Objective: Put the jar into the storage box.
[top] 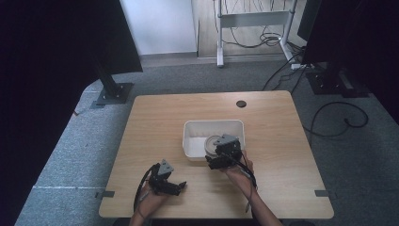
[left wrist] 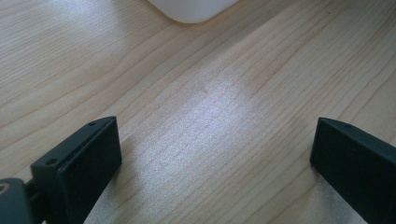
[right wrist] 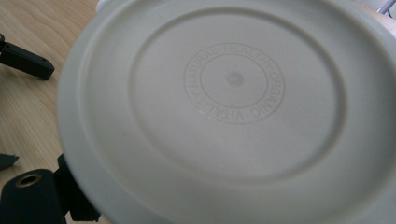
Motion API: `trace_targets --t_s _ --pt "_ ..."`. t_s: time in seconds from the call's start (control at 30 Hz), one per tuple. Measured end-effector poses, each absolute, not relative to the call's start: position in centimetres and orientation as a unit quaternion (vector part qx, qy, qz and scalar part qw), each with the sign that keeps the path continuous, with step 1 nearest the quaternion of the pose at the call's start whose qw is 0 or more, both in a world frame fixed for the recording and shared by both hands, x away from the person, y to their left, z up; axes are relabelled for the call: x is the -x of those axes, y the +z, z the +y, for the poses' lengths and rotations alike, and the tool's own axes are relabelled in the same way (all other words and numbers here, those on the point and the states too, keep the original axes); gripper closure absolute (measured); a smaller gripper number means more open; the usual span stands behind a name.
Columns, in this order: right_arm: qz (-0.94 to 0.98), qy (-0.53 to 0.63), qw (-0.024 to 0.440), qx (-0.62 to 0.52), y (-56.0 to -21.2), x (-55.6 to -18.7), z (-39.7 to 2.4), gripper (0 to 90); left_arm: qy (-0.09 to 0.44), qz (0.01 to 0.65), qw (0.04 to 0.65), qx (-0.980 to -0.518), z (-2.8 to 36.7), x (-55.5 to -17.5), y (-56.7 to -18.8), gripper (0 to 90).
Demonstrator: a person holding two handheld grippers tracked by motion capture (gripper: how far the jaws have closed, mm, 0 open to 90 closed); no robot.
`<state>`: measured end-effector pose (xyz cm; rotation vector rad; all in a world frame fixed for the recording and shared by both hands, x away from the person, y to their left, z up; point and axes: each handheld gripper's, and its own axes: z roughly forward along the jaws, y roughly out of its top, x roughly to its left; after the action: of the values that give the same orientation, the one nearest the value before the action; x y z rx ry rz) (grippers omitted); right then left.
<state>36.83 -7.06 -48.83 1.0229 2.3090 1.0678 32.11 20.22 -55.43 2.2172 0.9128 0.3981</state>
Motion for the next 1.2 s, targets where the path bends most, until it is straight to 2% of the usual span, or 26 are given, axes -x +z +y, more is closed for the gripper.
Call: trace_targets --t_s 1.2 --pt "0.822 0.380 0.197 -0.377 -50.0 -40.6 -3.4 9.6 0.153 0.352 0.348 -0.855 20.2 -32.1 -55.4 1.7"
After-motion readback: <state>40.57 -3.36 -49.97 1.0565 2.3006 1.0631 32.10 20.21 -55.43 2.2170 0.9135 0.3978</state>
